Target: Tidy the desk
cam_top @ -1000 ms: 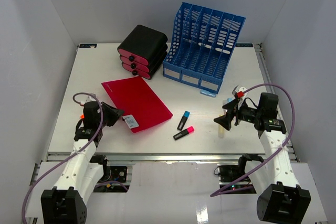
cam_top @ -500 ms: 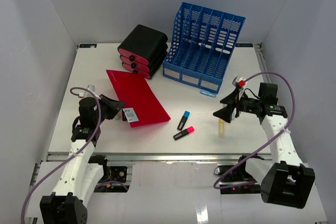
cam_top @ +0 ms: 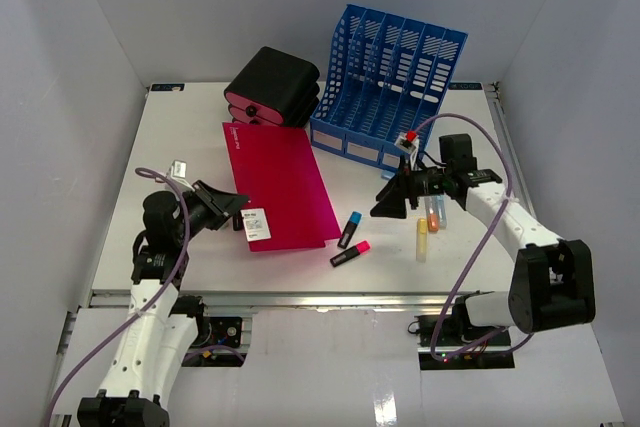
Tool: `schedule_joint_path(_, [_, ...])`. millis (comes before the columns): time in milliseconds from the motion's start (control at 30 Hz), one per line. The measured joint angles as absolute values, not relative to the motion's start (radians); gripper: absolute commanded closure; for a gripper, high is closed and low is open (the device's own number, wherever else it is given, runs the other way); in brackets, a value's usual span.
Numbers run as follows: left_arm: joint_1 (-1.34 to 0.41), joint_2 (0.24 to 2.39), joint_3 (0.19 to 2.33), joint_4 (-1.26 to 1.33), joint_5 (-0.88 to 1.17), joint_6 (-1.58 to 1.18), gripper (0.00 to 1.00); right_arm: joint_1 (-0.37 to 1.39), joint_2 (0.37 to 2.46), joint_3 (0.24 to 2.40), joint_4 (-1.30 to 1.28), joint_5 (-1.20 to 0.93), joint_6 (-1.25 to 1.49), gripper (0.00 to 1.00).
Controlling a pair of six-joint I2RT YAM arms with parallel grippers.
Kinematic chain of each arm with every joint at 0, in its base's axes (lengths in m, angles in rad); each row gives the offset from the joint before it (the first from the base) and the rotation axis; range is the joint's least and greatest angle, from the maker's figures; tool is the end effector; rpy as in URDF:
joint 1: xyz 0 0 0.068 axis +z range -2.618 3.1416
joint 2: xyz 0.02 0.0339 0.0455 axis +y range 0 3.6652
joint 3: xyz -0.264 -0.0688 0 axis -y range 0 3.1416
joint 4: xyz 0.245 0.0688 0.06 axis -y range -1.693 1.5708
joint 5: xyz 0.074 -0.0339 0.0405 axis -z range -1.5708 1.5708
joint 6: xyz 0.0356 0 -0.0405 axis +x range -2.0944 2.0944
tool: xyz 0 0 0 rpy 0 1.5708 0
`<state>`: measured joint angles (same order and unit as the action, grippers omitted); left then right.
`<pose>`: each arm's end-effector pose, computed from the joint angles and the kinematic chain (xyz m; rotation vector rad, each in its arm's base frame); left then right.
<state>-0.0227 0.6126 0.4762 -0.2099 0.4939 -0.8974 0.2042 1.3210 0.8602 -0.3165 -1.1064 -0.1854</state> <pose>0.1536 -0.0204 0.2557 -0.5257 1.9595 -1.0741 0.2530 0.0849 0.2510 -0.9209 1.9163 1.2791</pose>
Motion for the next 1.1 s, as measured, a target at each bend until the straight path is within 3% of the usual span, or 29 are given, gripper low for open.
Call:
schedule_joint_path(500, [-0.023,0.621,0.574,-0.194,0.639,-0.923,1.00,0.273,1.589,0.989,0.030,-1.132,0.218,0.10])
schedule_joint_path(833, [-0.029,0.655,0.623,-0.152,0.682,-0.945,1.00,0.294,1.679,0.967,0.542,-1.167,0.654,0.10])
schedule_joint_path(1100, [-0.037,0.682,0.666,-0.131,0.710,-0.963,1.00,0.338,1.743,0.967,0.688,-1.146,0.735,0.10])
